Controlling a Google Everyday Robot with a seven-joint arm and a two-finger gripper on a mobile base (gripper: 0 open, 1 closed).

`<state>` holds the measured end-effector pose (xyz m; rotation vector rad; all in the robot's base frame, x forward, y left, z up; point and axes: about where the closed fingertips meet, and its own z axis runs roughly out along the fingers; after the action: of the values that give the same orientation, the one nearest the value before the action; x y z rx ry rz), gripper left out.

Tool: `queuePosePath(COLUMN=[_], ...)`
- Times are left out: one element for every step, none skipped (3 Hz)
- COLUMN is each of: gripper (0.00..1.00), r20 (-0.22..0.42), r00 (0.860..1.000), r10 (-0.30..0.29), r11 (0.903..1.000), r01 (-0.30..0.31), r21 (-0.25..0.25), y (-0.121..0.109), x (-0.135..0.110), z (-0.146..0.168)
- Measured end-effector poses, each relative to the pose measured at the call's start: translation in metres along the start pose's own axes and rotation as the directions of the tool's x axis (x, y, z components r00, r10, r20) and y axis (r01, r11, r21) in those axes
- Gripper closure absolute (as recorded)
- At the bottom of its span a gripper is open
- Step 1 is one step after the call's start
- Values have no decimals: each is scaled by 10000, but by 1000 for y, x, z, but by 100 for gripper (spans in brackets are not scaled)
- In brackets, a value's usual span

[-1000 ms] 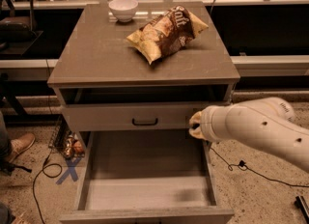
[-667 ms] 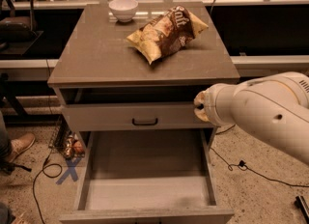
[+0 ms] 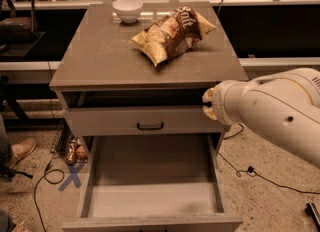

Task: Pick rxbar chocolate from middle drawer and place on counter

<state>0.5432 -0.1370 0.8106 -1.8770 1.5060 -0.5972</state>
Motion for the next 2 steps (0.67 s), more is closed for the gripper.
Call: queuePosePath(gripper=[100, 100], r20=[-756, -1487], r00=[9944, 9667], r10=[-739, -2084], r11=[9938, 9606], r01=[798, 2309], r21=[776, 1546], y=[-51, -125], x=[9, 18], z=[-20, -20])
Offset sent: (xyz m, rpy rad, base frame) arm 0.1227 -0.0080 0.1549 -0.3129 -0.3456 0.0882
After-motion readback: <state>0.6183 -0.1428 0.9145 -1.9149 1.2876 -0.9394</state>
